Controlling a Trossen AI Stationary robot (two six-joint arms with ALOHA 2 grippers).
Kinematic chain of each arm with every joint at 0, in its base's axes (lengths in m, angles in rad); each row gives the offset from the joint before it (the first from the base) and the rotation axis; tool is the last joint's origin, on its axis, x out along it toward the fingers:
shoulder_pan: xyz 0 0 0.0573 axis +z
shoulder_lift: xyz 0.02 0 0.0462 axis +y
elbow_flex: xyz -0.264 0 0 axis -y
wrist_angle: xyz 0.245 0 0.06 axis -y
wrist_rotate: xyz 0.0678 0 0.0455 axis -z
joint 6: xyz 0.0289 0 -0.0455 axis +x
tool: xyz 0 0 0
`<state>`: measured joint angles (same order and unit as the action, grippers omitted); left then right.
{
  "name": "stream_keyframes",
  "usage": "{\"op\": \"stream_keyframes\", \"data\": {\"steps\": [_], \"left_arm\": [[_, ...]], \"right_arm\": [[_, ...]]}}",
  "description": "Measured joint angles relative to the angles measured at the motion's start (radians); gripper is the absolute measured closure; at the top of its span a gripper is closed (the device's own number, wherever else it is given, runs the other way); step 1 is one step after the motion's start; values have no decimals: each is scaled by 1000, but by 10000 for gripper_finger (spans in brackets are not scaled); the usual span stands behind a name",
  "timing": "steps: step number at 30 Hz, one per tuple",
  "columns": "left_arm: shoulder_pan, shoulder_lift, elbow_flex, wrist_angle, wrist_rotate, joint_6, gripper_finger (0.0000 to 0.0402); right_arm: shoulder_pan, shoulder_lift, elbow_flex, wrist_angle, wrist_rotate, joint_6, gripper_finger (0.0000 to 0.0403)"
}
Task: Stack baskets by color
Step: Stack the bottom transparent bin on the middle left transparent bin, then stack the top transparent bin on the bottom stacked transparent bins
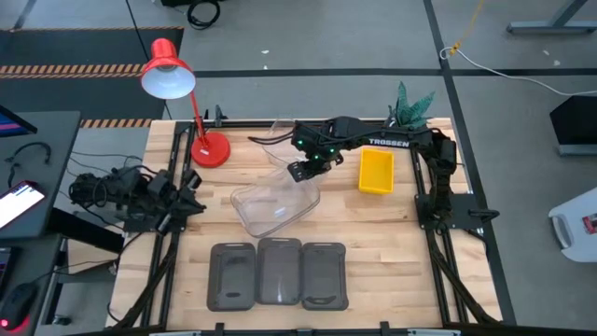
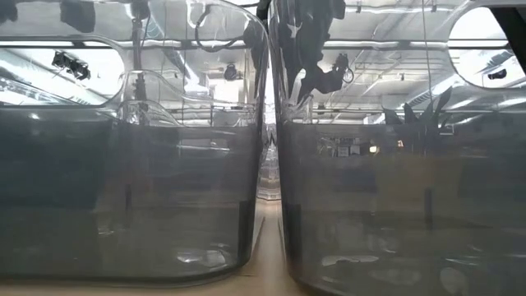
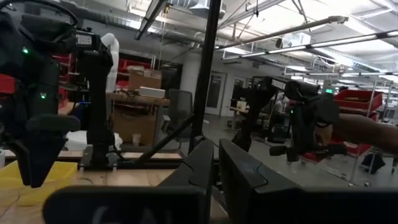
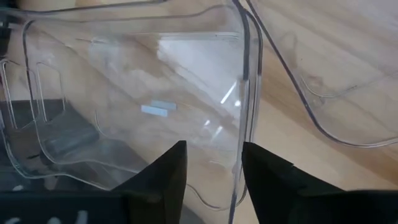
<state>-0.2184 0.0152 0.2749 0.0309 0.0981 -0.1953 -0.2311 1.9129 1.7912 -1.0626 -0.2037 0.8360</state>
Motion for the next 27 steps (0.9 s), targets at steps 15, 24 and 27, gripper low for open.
{"op": "stream_keyframes", "data": {"steps": [15, 24, 27], "left_arm": [[0, 4, 0, -36, -4, -19, 367], [0, 4, 0, -68, -3, -30, 367], [0, 4, 0, -95, -3, -29, 364]], "right_arm": [[-28, -22, 2, -17, 19, -58, 197], [-60, -24, 3, -71, 171, -205, 198], [-68, -24, 3, -89, 250, -288, 201]]}}
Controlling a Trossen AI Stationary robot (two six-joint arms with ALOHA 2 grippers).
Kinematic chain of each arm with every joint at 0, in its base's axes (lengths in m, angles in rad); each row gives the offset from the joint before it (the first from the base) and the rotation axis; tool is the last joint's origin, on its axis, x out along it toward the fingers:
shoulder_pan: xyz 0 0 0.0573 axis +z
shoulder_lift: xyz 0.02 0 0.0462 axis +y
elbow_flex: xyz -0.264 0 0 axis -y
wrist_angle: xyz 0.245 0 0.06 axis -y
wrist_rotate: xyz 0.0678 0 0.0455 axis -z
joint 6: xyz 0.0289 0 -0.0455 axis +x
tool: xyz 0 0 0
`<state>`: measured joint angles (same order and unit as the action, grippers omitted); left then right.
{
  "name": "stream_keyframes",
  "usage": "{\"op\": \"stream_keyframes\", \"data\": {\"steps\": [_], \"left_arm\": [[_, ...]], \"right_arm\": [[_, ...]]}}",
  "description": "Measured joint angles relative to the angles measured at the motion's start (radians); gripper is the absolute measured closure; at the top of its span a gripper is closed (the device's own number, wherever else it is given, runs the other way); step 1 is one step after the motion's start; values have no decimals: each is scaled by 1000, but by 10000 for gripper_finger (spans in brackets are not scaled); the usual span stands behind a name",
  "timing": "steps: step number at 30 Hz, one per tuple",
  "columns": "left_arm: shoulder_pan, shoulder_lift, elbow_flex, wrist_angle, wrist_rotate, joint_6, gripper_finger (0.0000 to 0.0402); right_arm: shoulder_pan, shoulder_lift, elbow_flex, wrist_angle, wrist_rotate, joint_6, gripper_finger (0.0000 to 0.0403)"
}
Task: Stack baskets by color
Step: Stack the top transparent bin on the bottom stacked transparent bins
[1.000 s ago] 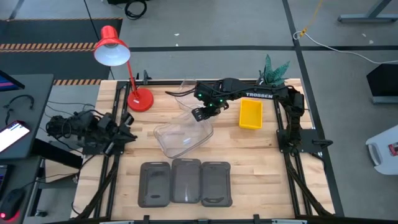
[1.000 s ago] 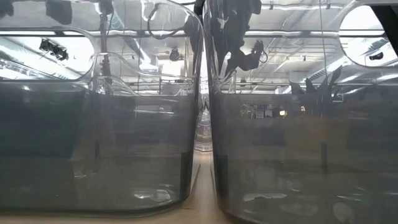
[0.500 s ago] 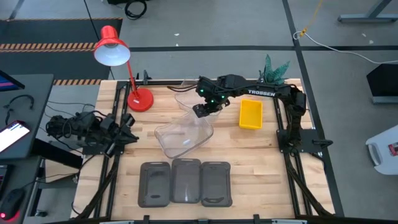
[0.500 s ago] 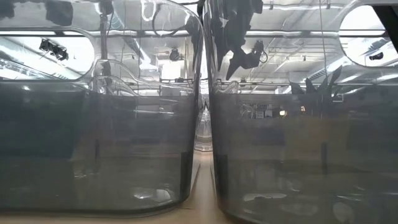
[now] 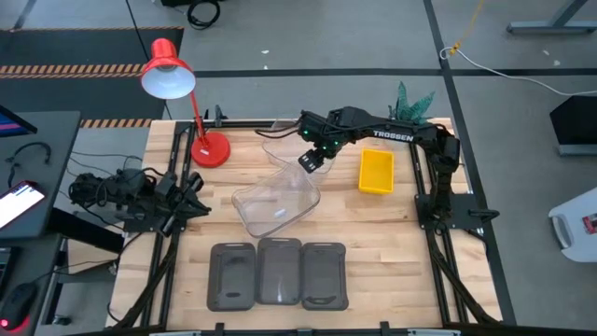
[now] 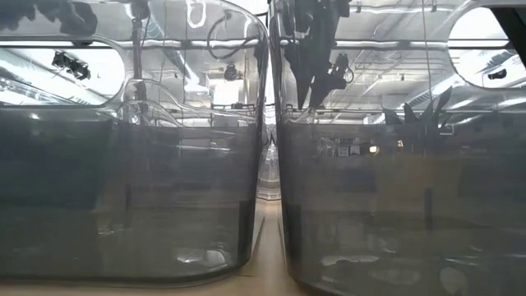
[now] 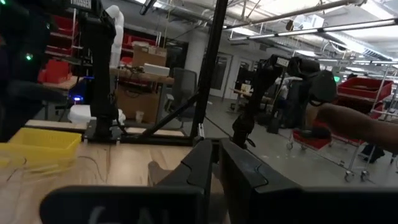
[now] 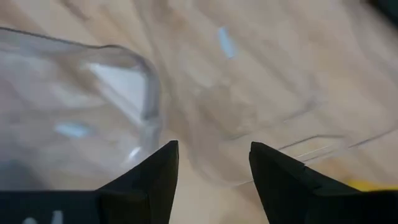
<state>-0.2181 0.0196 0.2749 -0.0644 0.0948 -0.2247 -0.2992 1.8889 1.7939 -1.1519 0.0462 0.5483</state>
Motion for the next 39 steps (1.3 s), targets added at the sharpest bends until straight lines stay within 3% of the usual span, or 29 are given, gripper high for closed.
{"op": "stream_keyframes", "data": {"steps": [8, 12, 21, 39], "left_arm": [[1, 0, 0, -9, -15, 176, 369], [1, 0, 0, -6, -16, 252, 371], [1, 0, 0, -10, -16, 258, 363], [1, 0, 0, -10, -16, 263, 364]], "right_arm": [[-105, 8, 0, -39, 199, -131, 211], [-161, 7, -17, -19, 196, -175, 216], [-242, 9, -121, 49, 208, -261, 218], [-307, 9, -262, 204, 43, -315, 219]]}}
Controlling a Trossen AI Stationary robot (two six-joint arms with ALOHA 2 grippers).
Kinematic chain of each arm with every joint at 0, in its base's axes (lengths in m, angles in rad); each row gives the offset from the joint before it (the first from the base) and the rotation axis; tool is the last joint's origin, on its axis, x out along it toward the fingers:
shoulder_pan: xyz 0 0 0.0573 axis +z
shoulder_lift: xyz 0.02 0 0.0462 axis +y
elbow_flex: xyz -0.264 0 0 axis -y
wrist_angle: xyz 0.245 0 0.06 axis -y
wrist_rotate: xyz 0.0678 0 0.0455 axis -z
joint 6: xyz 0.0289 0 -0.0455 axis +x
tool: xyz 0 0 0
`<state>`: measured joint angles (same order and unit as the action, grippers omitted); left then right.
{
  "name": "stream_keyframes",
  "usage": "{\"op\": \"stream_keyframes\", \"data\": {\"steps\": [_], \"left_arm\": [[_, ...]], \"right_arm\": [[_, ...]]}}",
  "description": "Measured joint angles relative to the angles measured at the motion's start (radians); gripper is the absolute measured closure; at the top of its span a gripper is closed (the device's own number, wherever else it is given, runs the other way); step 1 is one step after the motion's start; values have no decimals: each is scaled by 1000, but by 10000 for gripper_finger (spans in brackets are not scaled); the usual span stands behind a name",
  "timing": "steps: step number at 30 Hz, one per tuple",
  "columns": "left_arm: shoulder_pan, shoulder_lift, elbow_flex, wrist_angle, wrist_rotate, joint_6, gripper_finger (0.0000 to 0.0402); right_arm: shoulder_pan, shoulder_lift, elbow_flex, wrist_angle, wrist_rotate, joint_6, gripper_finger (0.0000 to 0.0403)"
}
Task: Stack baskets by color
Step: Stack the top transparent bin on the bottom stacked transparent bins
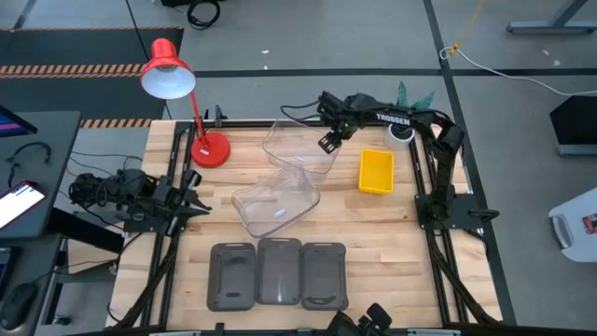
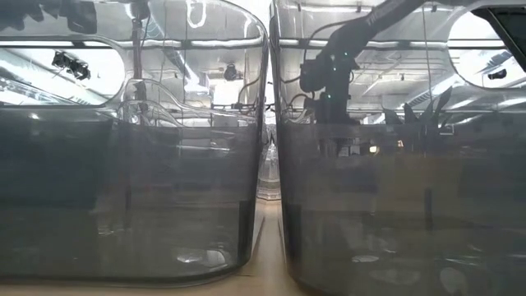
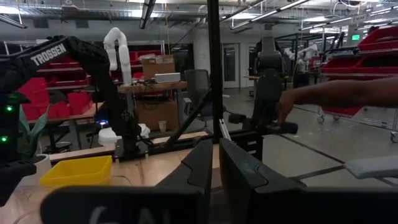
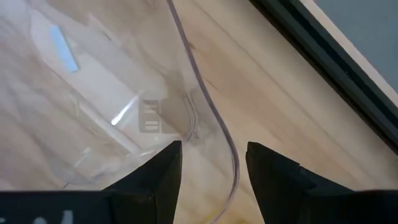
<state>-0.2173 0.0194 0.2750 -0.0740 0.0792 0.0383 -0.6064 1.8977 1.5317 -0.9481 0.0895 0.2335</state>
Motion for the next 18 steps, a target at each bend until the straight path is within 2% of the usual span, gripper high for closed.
{"op": "stream_keyframes", "data": {"steps": [7, 18], "left_arm": [[0, 0, 0, -1, 0, -1, 372], [0, 0, 0, 1, 0, 0, 366]], "right_arm": [[-1, 0, -48, 48, -3, -4, 231], [1, -1, -70, 52, -17, 11, 311]]}}
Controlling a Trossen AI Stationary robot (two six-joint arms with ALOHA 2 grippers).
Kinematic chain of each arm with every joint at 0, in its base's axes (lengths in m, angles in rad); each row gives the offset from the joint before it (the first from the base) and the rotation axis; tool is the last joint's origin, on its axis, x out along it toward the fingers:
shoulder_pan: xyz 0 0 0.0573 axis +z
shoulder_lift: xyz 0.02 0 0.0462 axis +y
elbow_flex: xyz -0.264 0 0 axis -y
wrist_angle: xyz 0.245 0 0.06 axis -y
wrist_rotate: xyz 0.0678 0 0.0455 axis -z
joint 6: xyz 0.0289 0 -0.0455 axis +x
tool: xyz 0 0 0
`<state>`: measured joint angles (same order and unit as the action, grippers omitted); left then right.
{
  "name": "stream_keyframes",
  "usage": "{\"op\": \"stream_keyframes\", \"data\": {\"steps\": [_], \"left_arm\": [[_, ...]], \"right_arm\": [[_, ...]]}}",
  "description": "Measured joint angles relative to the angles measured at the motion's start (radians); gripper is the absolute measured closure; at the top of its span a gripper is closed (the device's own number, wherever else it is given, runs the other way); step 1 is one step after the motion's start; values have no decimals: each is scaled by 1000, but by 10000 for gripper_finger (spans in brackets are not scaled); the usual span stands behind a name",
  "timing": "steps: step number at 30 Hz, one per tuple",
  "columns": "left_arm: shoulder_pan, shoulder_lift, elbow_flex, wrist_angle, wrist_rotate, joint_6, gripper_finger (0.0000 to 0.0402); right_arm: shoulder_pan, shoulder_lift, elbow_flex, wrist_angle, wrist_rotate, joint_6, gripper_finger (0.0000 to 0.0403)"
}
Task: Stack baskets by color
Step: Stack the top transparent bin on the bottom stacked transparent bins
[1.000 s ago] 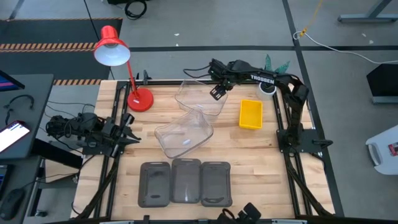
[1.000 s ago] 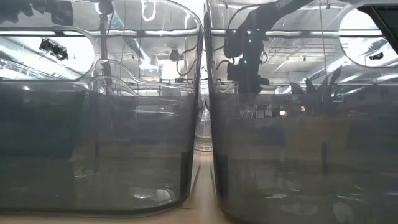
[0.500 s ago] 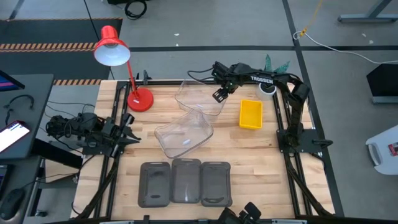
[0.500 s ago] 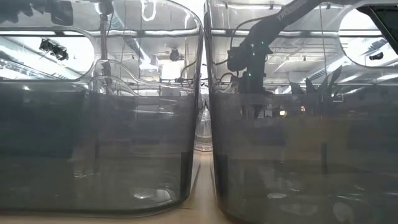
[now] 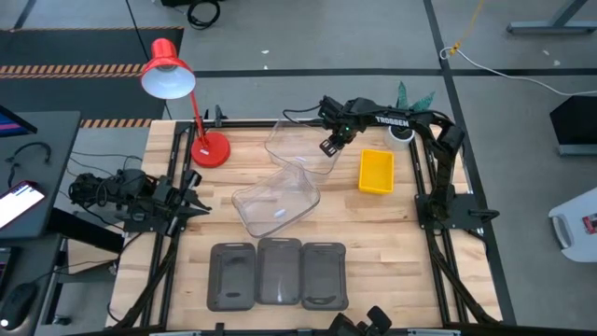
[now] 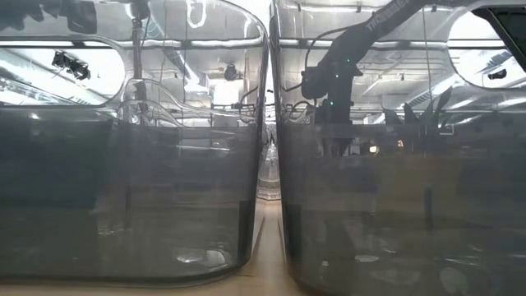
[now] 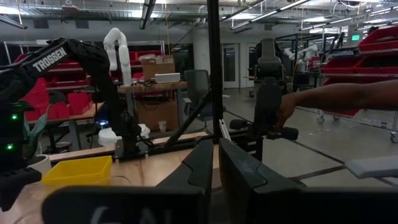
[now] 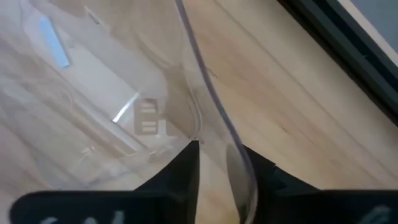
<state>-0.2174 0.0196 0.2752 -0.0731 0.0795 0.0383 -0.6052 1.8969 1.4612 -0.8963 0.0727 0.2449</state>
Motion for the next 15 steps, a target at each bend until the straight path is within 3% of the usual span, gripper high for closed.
{"op": "stream_keyframes", "data": {"steps": [8, 15], "left_arm": [[0, 0, 0, 7, 0, 1, 376], [0, 0, 0, 22, 0, 63, 368]], "right_arm": [[-3, -2, 0, 0, -25, 18, 390], [-2, -1, 21, -33, -22, 26, 392]]}}
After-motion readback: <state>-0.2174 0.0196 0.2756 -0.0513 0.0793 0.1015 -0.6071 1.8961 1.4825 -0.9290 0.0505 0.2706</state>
